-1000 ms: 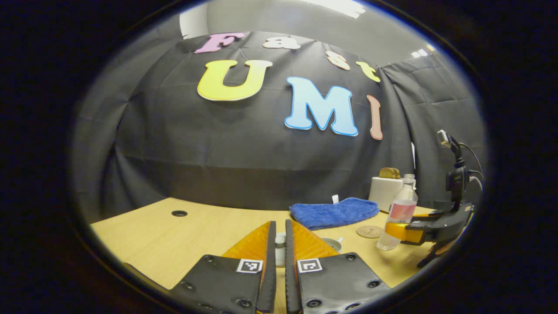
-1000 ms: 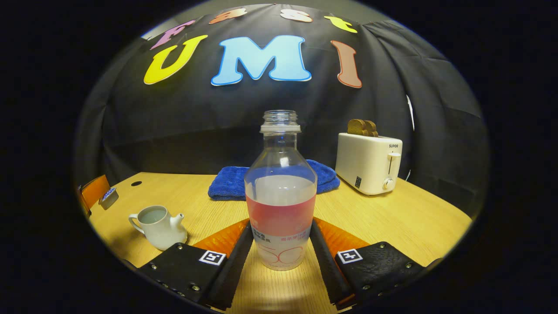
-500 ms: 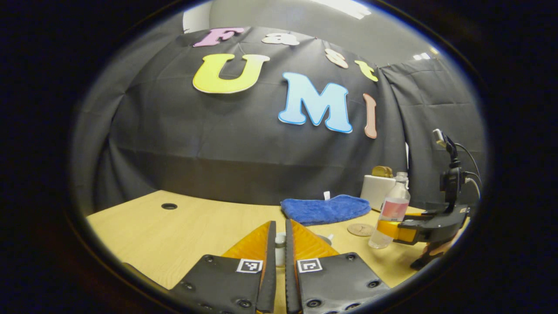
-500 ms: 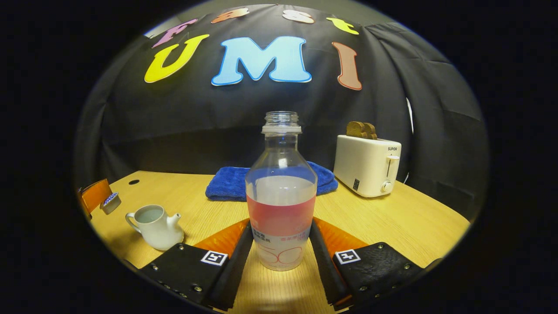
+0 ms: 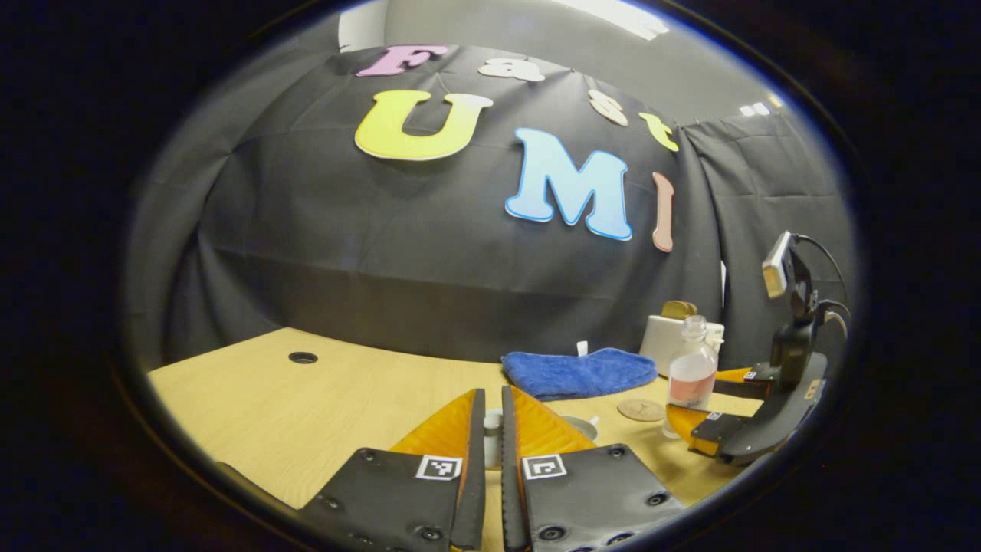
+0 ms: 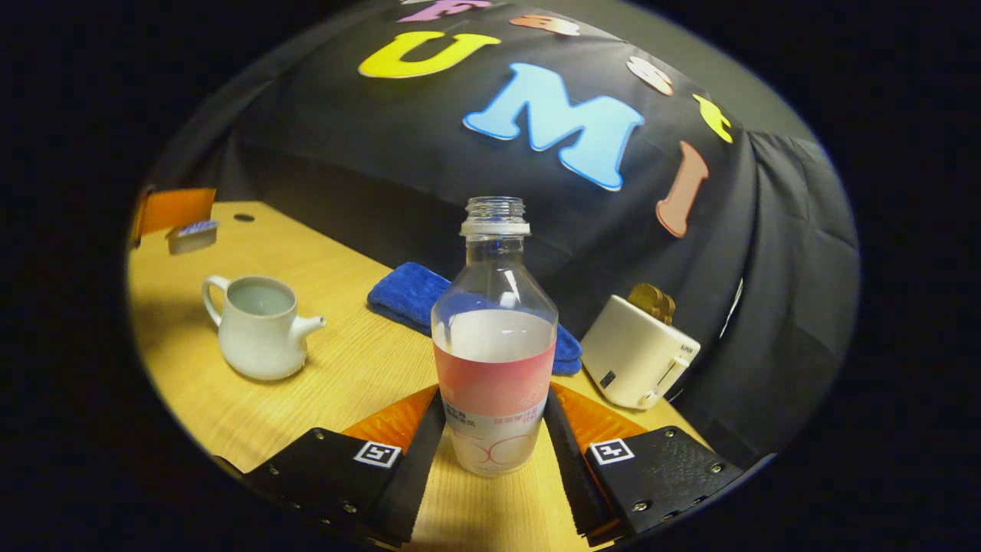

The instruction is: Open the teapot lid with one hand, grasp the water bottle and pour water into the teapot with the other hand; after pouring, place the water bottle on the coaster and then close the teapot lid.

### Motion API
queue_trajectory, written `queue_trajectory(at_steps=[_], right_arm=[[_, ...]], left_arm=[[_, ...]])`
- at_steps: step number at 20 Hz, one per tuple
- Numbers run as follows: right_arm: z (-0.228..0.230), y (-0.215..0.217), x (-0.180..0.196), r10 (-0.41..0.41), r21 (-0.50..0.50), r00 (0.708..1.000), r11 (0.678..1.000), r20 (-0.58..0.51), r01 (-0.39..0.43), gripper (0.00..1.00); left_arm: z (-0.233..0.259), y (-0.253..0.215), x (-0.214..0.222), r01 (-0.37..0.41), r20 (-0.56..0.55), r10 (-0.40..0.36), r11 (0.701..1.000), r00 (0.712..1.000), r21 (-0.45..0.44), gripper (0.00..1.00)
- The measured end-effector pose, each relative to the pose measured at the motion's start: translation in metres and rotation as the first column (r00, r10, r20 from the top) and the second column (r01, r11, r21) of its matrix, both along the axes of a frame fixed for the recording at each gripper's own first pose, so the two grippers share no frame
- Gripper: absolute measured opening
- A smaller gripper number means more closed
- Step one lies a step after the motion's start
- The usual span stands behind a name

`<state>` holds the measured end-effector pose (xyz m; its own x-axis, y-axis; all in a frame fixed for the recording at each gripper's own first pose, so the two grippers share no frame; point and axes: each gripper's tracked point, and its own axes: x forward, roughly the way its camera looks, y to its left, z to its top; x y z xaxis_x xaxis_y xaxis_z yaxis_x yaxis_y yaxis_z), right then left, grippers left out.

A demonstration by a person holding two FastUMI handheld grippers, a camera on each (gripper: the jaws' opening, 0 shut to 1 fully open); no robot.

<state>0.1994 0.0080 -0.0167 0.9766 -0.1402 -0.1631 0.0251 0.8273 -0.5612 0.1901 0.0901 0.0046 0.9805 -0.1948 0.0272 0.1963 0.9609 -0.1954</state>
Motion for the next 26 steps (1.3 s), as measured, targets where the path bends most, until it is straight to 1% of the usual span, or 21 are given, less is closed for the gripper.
queue_trajectory(at_steps=[2,4,6,7,10,13,14,16,17,18,20,22,23,24,26], right_arm=[[-0.002,0.003,0.002,0.021,-0.103,1.000,0.994,-0.007,-0.022,0.75],[0.002,0.006,0.003,0.033,-0.196,0.999,0.980,-0.008,-0.034,0.75],[0.009,0.010,0.005,0.051,-0.297,0.999,0.954,0.000,-0.049,0.74],[0.013,0.011,0.006,0.059,-0.358,0.998,0.932,0.007,-0.052,0.74],[0.021,0.013,0.008,0.085,-0.543,0.996,0.837,0.012,-0.065,0.75],[0.026,0.016,0.013,0.100,-0.663,0.995,0.746,0.016,-0.064,0.74],[0.028,0.017,0.016,0.105,-0.685,0.994,0.726,0.014,-0.068,0.74],[0.032,0.020,0.020,0.113,-0.718,0.994,0.692,0.011,-0.071,0.75],[0.035,0.023,0.023,0.119,-0.741,0.993,0.667,0.012,-0.071,0.74],[0.038,0.026,0.023,0.128,-0.767,0.992,0.638,0.014,-0.071,0.74],[0.042,0.030,0.023,0.147,-0.820,0.989,0.568,0.015,-0.072,0.74],[0.043,0.034,0.023,0.168,-0.863,0.986,0.500,0.014,-0.073,0.74],[0.043,0.036,0.025,0.177,-0.878,0.984,0.472,0.011,-0.075,0.74],[0.043,0.037,0.025,0.183,-0.892,0.983,0.446,0.008,-0.076,0.74],[0.047,0.038,0.026,0.194,-0.922,0.981,0.382,0.011,-0.066,0.74]], left_arm=[[0.002,0.008,0.001,-0.014,0.007,0.014,1.000,1.000,-0.003,0.15],[0.003,0.013,0.003,-0.017,0.005,0.017,1.000,1.000,-0.022,0.16],[0.000,0.020,0.005,-0.030,-0.001,0.030,0.999,1.000,-0.029,0.15],[-0.001,0.021,0.006,-0.030,-0.006,0.030,0.999,1.000,-0.038,0.15],[0.000,0.030,0.008,-0.043,-0.010,0.043,0.997,0.999,-0.066,0.16],[-0.001,0.037,0.009,-0.061,-0.008,0.060,0.996,0.998,-0.069,0.16],[-0.001,0.037,0.009,-0.058,-0.010,0.057,0.996,0.998,-0.071,0.15],[-0.005,0.035,0.011,-0.055,-0.017,0.054,0.996,0.998,-0.068,0.16],[-0.007,0.036,0.013,-0.054,-0.021,0.052,0.996,0.998,-0.072,0.16],[-0.007,0.038,0.013,-0.054,-0.025,0.052,0.996,0.998,-0.077,0.16],[-0.008,0.042,0.016,-0.057,-0.033,0.054,0.994,0.998,-0.096,0.15],[-0.009,0.050,0.016,-0.069,-0.040,0.065,0.991,0.997,-0.115,0.16],[-0.010,0.053,0.016,-0.077,-0.044,0.072,0.990,0.996,-0.119,0.15],[-0.011,0.056,0.016,-0.082,-0.043,0.077,0.989,0.996,-0.120,0.16],[-0.012,0.057,0.017,-0.087,-0.045,0.082,0.989,0.996,-0.118,0.16]])
